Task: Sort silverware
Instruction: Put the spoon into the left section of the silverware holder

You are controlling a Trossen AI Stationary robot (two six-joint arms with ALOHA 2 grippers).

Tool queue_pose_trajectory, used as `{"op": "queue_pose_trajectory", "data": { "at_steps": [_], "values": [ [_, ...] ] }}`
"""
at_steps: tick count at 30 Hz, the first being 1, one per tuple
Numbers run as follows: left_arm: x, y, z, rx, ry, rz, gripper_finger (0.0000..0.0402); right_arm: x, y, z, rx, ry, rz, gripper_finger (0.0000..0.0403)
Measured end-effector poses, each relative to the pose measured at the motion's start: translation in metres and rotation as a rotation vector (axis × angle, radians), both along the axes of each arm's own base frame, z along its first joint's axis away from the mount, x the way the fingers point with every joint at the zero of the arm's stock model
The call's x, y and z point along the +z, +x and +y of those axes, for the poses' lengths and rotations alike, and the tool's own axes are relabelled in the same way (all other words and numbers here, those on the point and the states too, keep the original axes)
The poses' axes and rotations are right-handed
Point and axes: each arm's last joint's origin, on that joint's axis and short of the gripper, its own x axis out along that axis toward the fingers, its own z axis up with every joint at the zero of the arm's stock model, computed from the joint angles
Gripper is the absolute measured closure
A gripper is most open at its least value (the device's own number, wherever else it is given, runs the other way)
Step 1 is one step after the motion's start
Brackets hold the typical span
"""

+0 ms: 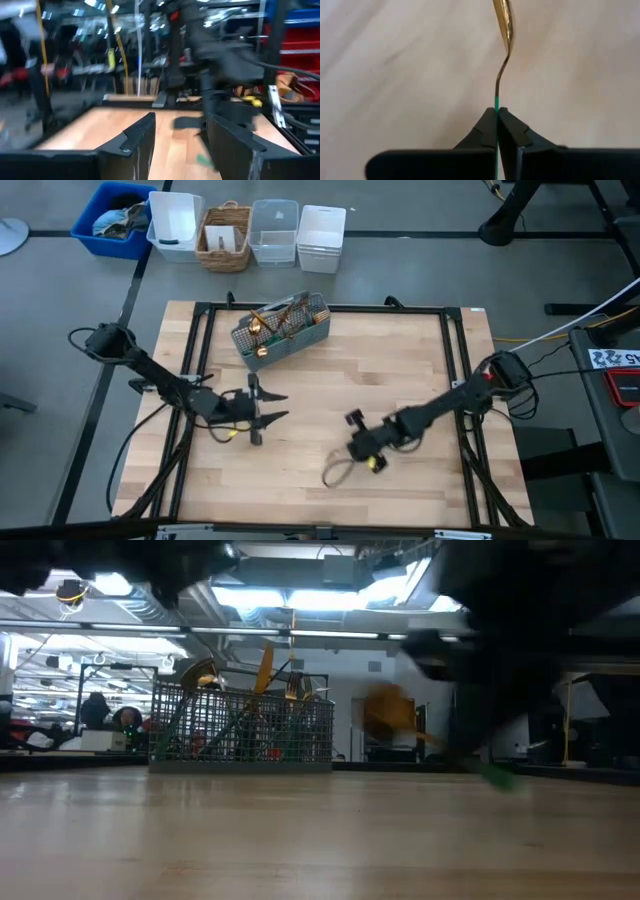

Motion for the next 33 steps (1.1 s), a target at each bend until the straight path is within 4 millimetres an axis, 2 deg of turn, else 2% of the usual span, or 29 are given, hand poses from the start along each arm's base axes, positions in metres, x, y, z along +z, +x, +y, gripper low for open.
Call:
{"op": "queue_pose_trajectory", "data": {
  "at_steps": [8,16,21,27,33],
  "values": [
    [0.014,-0.013,-0.011,-0.037,0.15,-0.041,0.0233,0.027,0.048,-0.067,-0.025,0.053,-0.371,0.0401],
    [0.013,-0.013,-0.011,-0.016,0.357,-0.006,0.0233,0.054,0.063,-0.113,0.17,0.309,-0.636,0.0401],
    [0.013,-0.01,-0.006,0.008,0.345,-0.003,0.0233,0.065,0.067,-0.128,0.083,0.284,-0.759,0.0402],
    [0.013,-0.003,0.01,0.075,0.271,-0.006,0.0233,0.07,0.068,-0.128,0.051,0.248,-0.812,0.0402],
    [0.013,0.003,0.023,0.021,0.204,-0.036,0.0233,0.069,0.068,-0.129,0.015,0.228,-0.815,0.0402]
  ]
}}
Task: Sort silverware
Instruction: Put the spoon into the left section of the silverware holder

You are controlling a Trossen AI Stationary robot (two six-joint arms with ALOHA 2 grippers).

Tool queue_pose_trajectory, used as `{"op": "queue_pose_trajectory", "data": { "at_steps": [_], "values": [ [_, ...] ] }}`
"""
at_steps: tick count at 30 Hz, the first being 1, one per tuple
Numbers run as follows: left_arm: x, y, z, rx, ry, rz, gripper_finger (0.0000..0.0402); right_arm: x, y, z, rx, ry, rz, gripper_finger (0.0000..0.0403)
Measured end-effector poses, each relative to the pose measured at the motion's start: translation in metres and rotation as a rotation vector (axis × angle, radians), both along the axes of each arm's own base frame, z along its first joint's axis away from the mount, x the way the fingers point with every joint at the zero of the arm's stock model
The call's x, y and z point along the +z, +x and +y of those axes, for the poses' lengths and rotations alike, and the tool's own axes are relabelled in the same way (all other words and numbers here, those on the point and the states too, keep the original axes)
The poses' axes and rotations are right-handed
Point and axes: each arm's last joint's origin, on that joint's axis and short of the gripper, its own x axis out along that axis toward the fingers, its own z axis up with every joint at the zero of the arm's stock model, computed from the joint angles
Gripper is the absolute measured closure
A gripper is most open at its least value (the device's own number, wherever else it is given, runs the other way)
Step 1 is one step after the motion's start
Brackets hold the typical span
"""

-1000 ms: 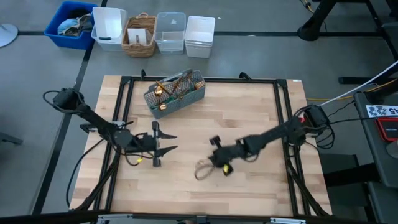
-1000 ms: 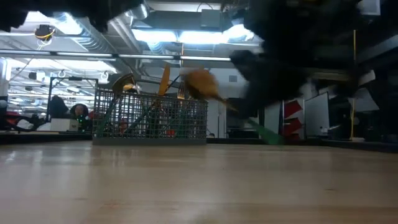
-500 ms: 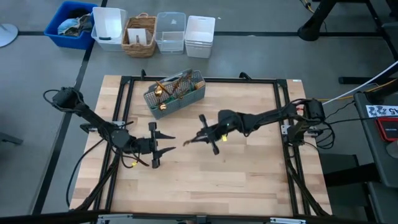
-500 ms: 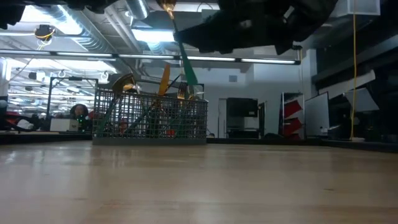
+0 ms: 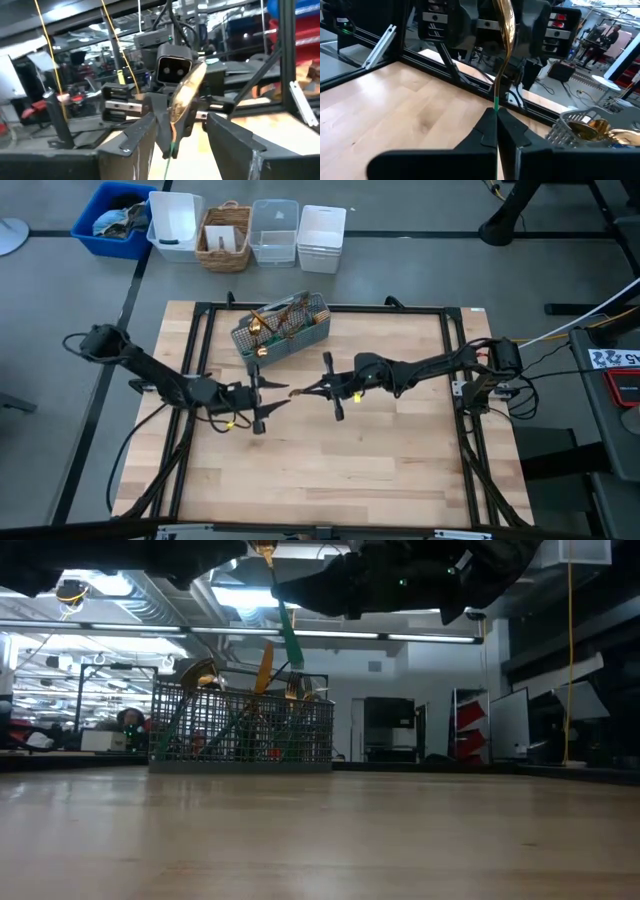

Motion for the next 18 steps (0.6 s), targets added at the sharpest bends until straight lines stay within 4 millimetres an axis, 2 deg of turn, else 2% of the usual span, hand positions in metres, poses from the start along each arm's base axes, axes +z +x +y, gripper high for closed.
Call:
{"op": "queue_pose_trajectory", "data": {
  "at_steps": [12,18],
  "values": [
    [0.002,0.006,0.016,-0.053,-0.062,-0.03,0.0233,0.0,0.0,0.0,-0.002,0.0,-0.001,0.0402],
    [0.013,0.011,0.015,-0.071,-0.03,-0.055,0.0233,0.0,0.0,-0.002,-0.065,-0.006,-0.001,0.0402]
  ]
}}
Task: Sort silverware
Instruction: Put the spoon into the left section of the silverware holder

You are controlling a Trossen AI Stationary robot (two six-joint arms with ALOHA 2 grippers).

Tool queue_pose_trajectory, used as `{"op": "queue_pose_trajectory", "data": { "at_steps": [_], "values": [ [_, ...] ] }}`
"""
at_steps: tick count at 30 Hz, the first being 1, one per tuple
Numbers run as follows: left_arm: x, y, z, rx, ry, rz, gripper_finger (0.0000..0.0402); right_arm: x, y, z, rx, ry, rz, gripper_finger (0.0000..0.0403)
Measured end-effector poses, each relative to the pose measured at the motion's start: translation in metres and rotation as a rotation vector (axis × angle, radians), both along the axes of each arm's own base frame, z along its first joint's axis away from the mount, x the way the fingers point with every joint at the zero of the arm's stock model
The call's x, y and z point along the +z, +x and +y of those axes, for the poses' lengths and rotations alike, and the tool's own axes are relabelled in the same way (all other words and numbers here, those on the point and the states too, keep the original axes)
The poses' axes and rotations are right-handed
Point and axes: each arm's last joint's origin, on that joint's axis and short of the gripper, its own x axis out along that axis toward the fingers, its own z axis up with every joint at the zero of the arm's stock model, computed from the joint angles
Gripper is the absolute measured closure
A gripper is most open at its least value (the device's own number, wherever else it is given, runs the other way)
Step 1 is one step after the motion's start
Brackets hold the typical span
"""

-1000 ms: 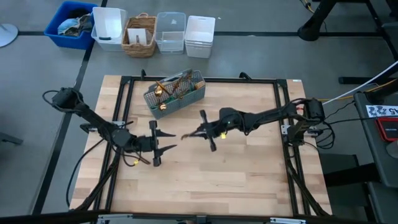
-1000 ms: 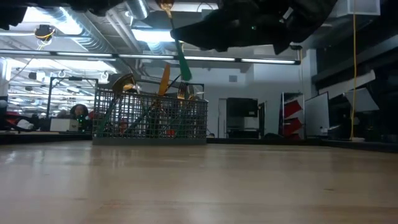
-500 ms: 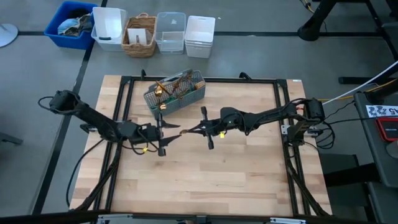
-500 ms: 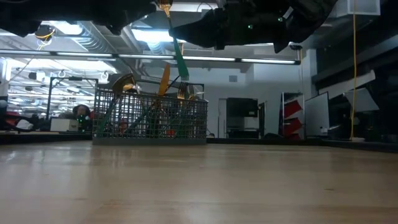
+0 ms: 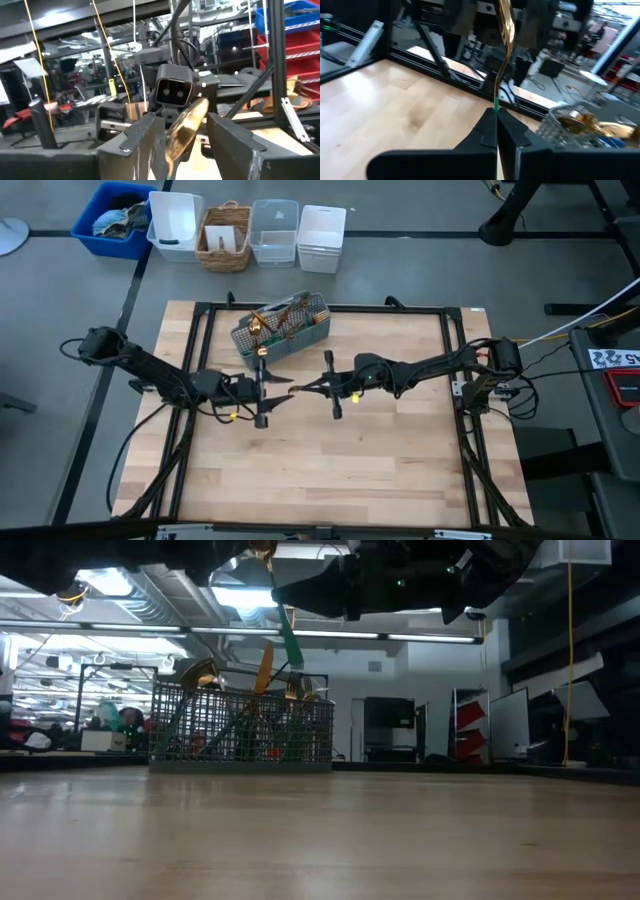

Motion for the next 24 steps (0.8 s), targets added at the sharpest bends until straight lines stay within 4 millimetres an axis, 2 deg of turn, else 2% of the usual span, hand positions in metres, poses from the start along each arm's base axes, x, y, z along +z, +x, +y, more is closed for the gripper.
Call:
{"op": "queue_pose_trajectory", "data": {
  "at_steps": [4,7,18,24],
  "values": [
    [0.0017,0.0007,-0.0002,0.008,0.041,0.001,0.0239,0.0,0.0001,-0.0004,-0.014,-0.001,0.0,0.0402],
    [0.0006,0.0009,-0.0002,0.009,0.049,0.012,0.026,0.0,0.0001,-0.0004,-0.014,-0.001,0.0,0.0402],
    [0.0002,0.0021,0.0051,0.047,0.067,0.022,0.0387,-0.0004,0.0,-0.0002,-0.014,0.007,0.006,0.0402],
    [0.0001,0.0025,0.0078,0.066,0.06,0.024,0.0395,-0.0005,-0.0001,0.0001,-0.01,0.007,0.006,0.038]
  ]
}}
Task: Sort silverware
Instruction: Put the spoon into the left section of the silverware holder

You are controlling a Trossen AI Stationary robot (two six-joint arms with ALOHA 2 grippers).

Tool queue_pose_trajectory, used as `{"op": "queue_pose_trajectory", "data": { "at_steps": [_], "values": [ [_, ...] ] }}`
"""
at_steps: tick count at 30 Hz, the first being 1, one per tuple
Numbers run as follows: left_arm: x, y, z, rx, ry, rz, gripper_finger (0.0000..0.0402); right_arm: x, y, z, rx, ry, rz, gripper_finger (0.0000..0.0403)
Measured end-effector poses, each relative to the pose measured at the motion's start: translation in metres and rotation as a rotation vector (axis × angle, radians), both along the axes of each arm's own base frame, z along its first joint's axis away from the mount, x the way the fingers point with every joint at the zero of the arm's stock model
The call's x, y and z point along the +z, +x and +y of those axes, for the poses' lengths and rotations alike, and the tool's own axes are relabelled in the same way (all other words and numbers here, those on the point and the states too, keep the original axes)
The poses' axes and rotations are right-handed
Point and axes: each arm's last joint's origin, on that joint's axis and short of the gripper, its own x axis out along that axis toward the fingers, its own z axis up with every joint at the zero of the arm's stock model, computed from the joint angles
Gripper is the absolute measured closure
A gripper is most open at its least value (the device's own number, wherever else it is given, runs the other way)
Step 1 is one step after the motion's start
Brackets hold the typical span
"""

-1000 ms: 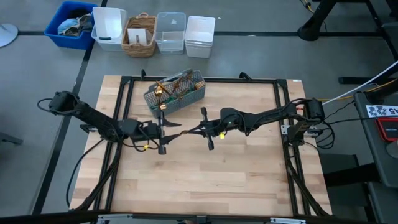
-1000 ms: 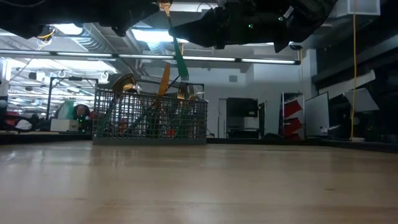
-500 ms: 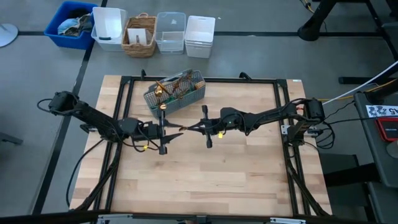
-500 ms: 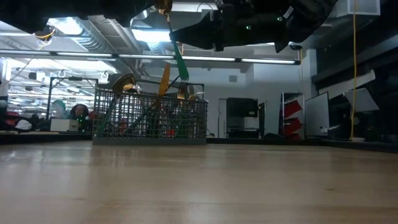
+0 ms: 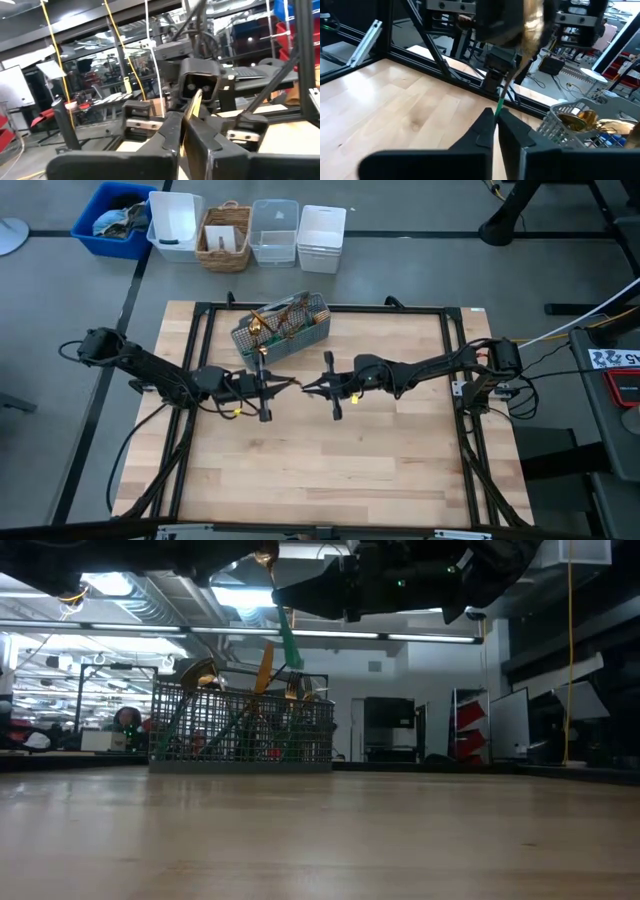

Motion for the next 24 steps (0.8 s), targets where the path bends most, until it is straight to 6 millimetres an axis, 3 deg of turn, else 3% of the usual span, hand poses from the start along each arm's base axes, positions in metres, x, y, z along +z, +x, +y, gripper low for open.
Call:
{"op": "queue_pose_trajectory", "data": {
  "at_steps": [7,11,17,24],
  "values": [
    [0.002,-0.003,0.002,0.128,0.019,0.013,0.04,0.003,-0.001,-0.001,-0.02,0.016,-0.009,0.0306],
    [0.009,-0.013,0.004,0.232,0.024,0.028,0.04,0.017,-0.01,-0.003,-0.099,0.03,0.019,0.0275],
    [0.029,-0.044,0.01,0.415,-0.011,0.027,0.0401,0.051,-0.046,-0.007,-0.232,-0.044,0.126,0.0266],
    [0.053,-0.088,0.026,0.766,-0.013,0.042,0.0401,0.081,-0.093,-0.007,-0.269,-0.027,0.234,0.0265]
  ]
}}
